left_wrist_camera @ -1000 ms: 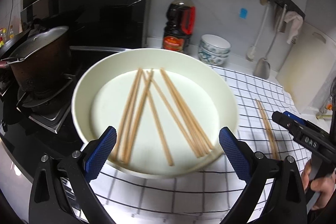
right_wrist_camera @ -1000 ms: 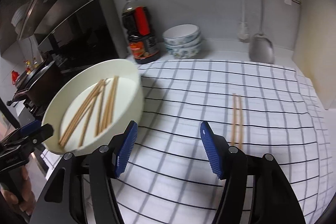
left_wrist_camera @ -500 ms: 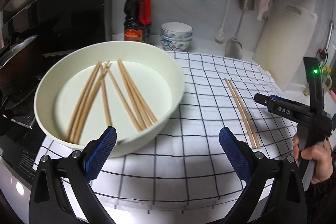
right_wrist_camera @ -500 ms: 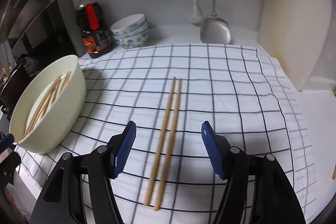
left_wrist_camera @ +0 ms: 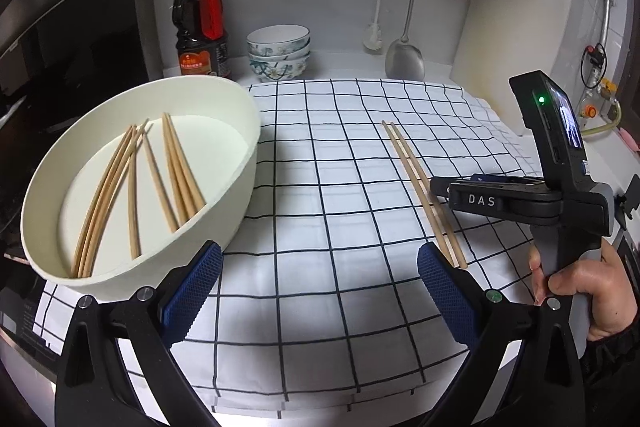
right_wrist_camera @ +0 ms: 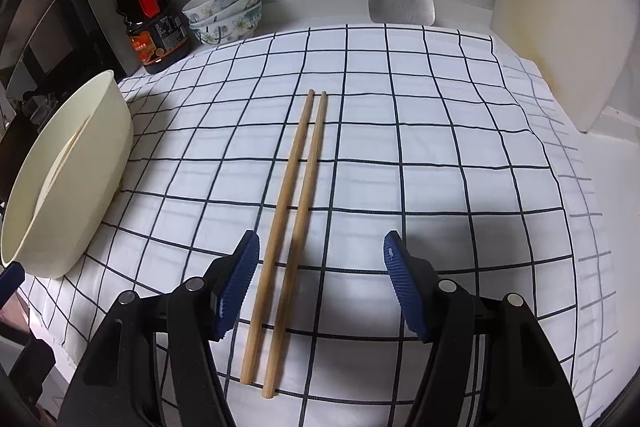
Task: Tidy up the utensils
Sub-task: 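Move both open tools back over the last two chopsticks, then close the right tool on one chopstick while the left tool grasps the other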
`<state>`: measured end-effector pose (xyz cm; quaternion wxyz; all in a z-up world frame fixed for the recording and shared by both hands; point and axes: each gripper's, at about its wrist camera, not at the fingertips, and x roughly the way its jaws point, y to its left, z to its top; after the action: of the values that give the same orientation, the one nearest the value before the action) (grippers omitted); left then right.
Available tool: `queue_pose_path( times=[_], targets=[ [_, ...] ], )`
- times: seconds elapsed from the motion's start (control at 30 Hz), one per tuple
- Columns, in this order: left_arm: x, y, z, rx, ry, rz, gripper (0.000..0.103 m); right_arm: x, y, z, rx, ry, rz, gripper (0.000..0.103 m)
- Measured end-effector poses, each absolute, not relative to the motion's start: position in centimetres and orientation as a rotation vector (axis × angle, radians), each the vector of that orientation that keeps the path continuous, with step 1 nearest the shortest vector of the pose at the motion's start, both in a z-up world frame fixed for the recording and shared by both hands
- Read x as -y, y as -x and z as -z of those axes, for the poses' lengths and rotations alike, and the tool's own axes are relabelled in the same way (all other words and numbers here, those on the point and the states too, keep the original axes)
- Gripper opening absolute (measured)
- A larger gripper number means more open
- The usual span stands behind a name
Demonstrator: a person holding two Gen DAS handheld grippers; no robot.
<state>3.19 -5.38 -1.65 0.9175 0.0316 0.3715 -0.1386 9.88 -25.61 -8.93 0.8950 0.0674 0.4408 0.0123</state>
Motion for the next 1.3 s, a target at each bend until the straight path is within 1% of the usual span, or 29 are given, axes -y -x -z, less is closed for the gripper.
queue_pose_path(
  times=[0.5, 0.8, 0.83, 0.87, 0.9, 0.93, 0.97, 1.17, 1.27, 1.3],
  targets=[
    [7.1, -6.3, 2.4, -0.809, -0.065, 0.254, 0.096, 25.9, -10.4, 9.9, -0.961, -0.120, -0.009, 0.062],
    [7.1, -6.8, 2.3, -0.800, -0.073, 0.227, 0.096, 24.8, -10.3, 10.7, -0.944, -0.015, 0.010, 0.062],
    [7.1, -6.9, 2.3, -0.801, -0.072, 0.225, 0.096, 24.8, -10.3, 10.7, -0.942, -0.014, 0.005, 0.057],
    [7.1, -6.9, 2.4, -0.803, -0.071, 0.223, 0.096, 24.7, -10.2, 10.6, -0.935, -0.012, -0.001, 0.045],
    [7.2, -7.0, 2.4, -0.805, -0.072, 0.223, 0.096, 24.6, -10.2, 10.5, -0.931, -0.008, -0.008, 0.038],
    [7.3, -7.1, 2.5, -0.806, -0.073, 0.222, 0.096, 24.5, -10.1, 10.4, -0.928, 0.003, -0.008, 0.026],
    [7.5, -7.1, 2.6, -0.808, -0.077, 0.222, 0.096, 24.3, -10.1, 10.4, -0.927, 0.013, -0.007, 0.018],
    [8.7, -7.8, 3.2, -0.827, -0.104, 0.212, 0.096, 25.3, -10.2, 10.5, -0.919, 0.025, 0.002, 0.014],
    [9.4, -8.3, 3.7, -0.840, -0.115, 0.209, 0.096, 26.5, -10.2, 10.4, -0.927, -0.021, -0.013, 0.009],
    [9.7, -8.5, 3.8, -0.846, -0.116, 0.207, 0.096, 26.9, -10.2, 10.4, -0.927, -0.023, -0.005, 0.009]
  ],
)
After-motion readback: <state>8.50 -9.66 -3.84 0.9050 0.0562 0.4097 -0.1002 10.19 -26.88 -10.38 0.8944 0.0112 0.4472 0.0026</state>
